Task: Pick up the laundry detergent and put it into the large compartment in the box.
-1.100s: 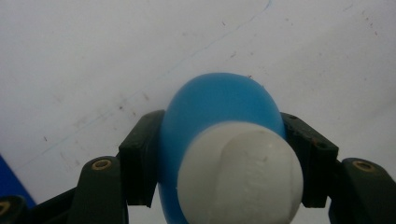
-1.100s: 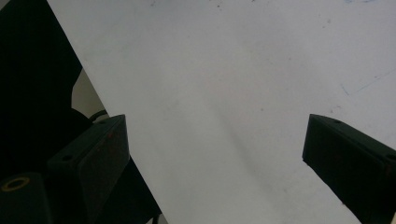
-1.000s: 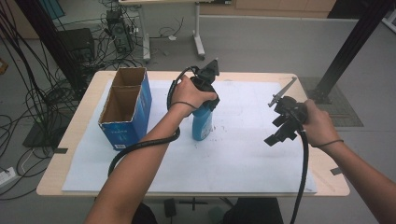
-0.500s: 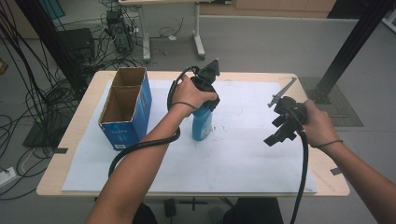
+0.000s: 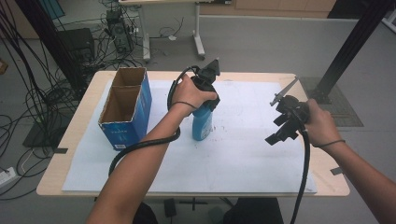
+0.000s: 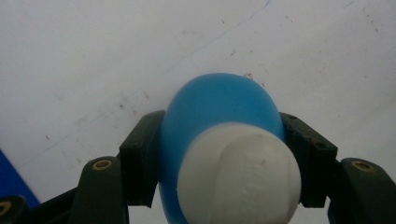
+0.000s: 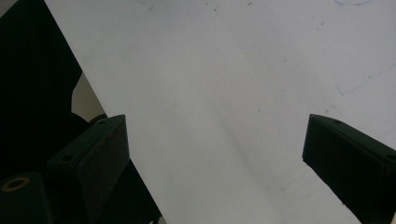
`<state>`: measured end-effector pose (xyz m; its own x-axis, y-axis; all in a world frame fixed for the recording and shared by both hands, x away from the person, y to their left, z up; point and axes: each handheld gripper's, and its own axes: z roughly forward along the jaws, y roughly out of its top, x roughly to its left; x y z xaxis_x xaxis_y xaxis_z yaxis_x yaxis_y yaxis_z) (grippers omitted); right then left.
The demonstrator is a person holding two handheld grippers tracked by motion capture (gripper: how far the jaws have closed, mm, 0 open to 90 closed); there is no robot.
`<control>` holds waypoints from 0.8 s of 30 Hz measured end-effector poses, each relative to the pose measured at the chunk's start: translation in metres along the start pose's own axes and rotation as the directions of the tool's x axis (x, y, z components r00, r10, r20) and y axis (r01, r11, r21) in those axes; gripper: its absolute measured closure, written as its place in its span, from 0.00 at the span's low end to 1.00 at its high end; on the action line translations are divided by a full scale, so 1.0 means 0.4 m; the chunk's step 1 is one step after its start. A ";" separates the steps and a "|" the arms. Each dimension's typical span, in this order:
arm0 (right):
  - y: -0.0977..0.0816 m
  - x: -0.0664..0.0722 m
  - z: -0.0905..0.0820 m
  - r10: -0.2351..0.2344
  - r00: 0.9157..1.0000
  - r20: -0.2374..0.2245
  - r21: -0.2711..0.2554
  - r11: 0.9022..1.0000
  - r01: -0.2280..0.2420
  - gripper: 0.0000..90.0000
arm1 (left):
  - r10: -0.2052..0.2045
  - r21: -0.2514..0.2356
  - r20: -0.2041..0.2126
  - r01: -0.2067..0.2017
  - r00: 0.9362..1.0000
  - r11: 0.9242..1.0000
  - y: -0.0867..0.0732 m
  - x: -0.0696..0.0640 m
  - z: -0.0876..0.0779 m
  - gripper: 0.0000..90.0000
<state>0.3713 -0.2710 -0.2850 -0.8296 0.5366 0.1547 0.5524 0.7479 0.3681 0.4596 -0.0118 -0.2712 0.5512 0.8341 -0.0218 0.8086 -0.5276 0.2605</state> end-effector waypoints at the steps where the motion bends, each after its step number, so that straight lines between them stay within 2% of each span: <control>1: -0.001 0.000 -0.001 0.005 1.000 -0.001 0.000 1.000 -0.005 0.08 | 0.004 -0.005 -0.004 -0.004 1.000 1.000 0.000 -0.002 -0.004 0.42; 12: -0.004 0.007 -0.004 -0.001 1.000 0.006 -0.002 1.000 0.001 0.08 | 0.016 -0.005 -0.005 -0.016 1.000 1.000 0.004 -0.015 -0.062 0.42; 18: -0.001 0.013 -0.005 -0.005 1.000 0.007 -0.002 1.000 0.005 0.08 | 0.029 -0.019 -0.012 -0.029 1.000 0.999 0.003 -0.020 -0.104 0.42; 24: 0.007 0.018 -0.007 -0.015 1.000 0.008 -0.004 1.000 0.015 0.08 | 0.025 -0.034 -0.013 -0.025 1.000 0.999 -0.001 -0.023 -0.156 0.42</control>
<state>0.3666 -0.2661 -0.2804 -0.8369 0.5287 0.1418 0.5398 0.7543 0.3736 0.4413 -0.0093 -0.2109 0.5686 0.8226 -0.0028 0.7868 -0.5428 0.2936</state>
